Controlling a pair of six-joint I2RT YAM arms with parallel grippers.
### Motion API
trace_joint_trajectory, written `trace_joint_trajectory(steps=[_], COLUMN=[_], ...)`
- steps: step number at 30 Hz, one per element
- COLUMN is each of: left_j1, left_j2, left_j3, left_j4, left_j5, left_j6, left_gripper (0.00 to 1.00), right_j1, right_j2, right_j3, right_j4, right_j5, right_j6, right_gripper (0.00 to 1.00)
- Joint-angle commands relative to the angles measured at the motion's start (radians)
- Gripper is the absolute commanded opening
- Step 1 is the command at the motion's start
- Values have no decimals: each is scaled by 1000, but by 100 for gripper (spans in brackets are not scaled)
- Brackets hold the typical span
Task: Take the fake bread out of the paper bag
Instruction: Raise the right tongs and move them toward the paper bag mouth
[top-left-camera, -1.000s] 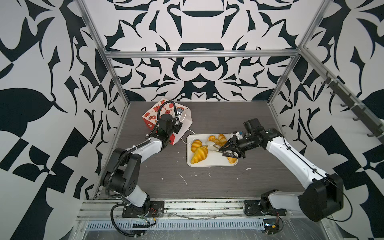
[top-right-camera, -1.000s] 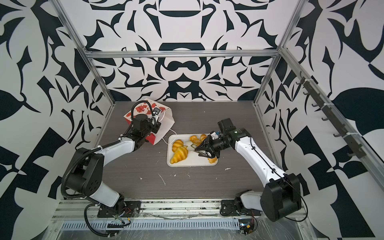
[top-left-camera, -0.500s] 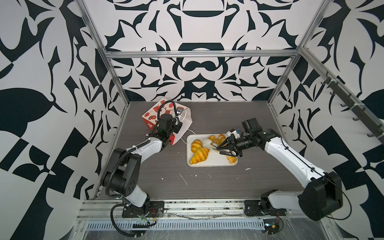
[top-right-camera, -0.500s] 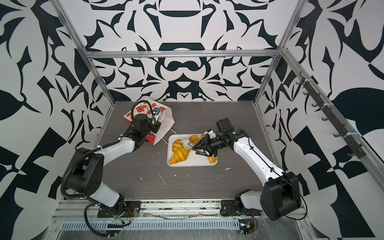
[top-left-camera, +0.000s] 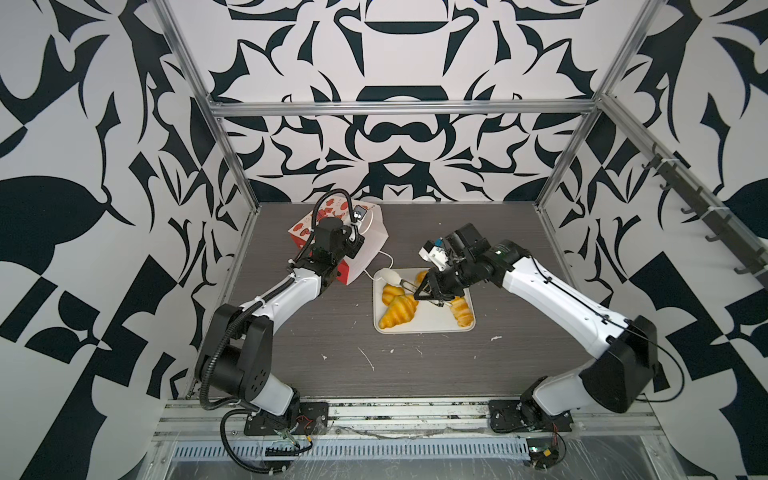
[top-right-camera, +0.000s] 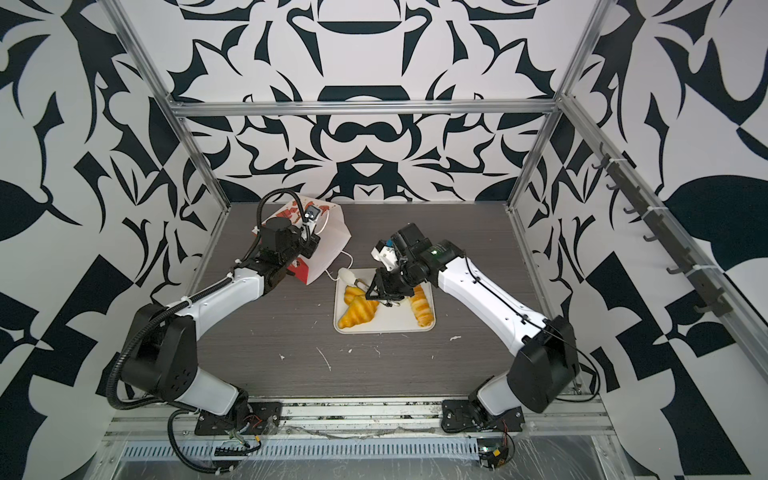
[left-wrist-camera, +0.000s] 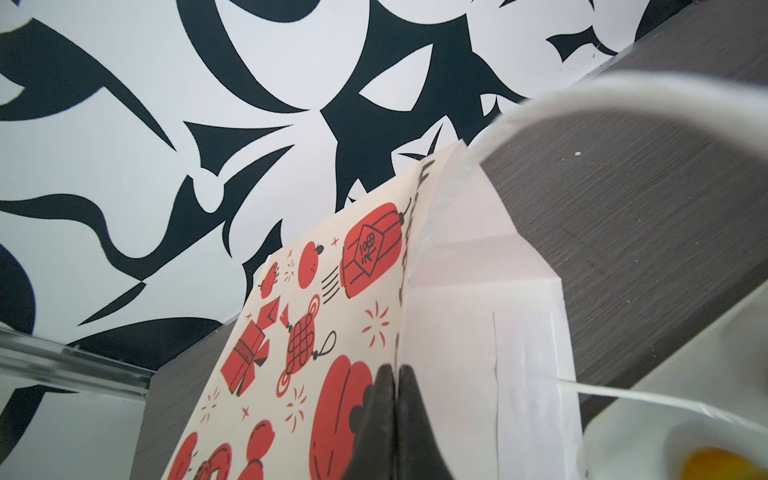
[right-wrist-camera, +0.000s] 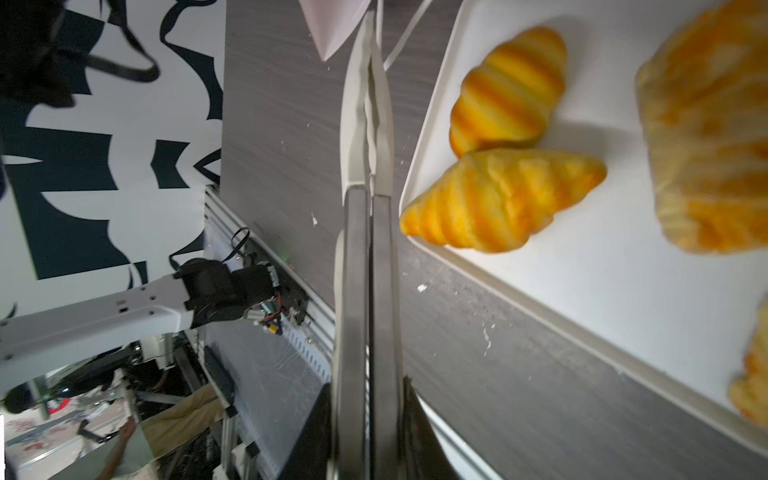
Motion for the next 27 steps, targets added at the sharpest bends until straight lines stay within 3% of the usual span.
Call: trace_joint_trajectory(steps=[1,10,17,27], left_j1=[4,2,1,2], left_j2=[-44,-44,-105,-120], left_j3=[50,97,34,-44], left_j4=[-64,-156,-163,-207], left_j5=[23,62,149,182], left_j6=[31,38,39,33], left_gripper=[0,0,0,0], right_j1=[6,5,12,25], right_j2=[26,106,229,344], right_j3=[33,38,73,134], right_j4=[179,399,451,490], right_j5=[52,-28,-66,-114], right_j6=[-67,-61,-43,-24], right_gripper=[25,25,25,25])
